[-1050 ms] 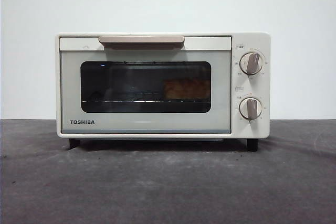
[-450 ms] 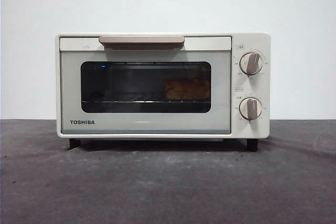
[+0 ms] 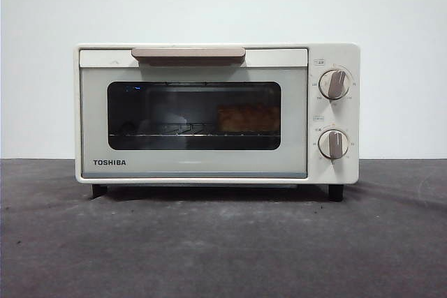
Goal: The left arm flap open the oven, the right arm pick bread and place it into oven, the left arm flap close the oven
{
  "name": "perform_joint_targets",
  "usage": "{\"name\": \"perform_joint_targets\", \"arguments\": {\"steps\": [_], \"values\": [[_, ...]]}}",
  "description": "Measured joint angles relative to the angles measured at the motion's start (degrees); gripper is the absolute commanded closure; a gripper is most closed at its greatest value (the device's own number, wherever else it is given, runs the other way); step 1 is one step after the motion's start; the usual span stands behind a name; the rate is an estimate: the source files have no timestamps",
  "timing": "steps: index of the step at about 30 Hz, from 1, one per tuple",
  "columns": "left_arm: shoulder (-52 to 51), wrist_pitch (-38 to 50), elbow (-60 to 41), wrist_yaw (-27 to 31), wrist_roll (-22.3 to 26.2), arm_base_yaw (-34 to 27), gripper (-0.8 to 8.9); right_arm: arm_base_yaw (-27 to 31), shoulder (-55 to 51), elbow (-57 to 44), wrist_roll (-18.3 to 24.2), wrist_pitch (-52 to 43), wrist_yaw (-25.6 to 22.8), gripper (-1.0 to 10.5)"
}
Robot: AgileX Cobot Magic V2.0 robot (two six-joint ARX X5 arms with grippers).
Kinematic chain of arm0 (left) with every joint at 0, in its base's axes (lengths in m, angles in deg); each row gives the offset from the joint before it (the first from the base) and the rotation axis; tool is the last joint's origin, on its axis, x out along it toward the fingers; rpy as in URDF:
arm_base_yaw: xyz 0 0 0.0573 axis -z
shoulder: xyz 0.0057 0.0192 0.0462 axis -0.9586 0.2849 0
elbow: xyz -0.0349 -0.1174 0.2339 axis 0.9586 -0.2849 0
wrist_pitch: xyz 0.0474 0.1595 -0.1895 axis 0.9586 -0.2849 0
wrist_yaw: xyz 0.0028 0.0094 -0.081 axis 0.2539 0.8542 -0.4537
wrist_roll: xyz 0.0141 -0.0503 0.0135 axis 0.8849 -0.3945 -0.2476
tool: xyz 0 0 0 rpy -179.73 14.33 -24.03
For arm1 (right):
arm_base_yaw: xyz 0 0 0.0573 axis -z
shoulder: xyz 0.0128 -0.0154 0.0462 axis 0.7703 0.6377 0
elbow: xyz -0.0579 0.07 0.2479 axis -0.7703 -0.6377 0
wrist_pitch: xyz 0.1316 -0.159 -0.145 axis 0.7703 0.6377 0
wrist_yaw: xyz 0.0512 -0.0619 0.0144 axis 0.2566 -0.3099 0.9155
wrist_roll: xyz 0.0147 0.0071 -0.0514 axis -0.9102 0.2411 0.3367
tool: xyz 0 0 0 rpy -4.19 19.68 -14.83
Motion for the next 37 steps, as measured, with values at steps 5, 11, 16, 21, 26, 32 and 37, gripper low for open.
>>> {"name": "perform_joint_targets", "arguments": {"steps": [5, 11, 16, 21, 26, 32, 37], "values": [[0.0, 0.0, 0.0, 0.0, 0.02, 0.0, 8.04, 0.0, 0.0, 0.0, 0.0, 0.0, 0.02, 9.2], [0.0, 0.0, 0.0, 0.02, 0.02, 0.0, 8.04, 0.0, 0.0, 0.0, 0.0, -0.02, 0.02, 9.2], [0.0, 0.0, 0.0, 0.0, 0.02, 0.0, 8.04, 1.33, -0.59, 0.0, 1.73, -0.22, -1.51, 9.2], [0.0, 0.0, 0.0, 0.0, 0.02, 0.0, 8.04, 12.39, -3.65, -4.68, 7.39, -10.8, -1.22, 9.2], [0.0, 0.0, 0.0, 0.0, 0.02, 0.0, 8.04, 25.92, -9.7, -18.49, 10.99, -23.54, -1.07, 9.2], [0.0, 0.0, 0.0, 0.0, 0.02, 0.0, 8.04, 38.18, -19.28, -36.94, 11.85, -34.07, -0.09, 9.2], [0.0, 0.0, 0.0, 0.0, 0.02, 0.0, 8.04, 41.97, -23.02, -44.81, 12.07, -34.69, -0.11, 9.2]]}}
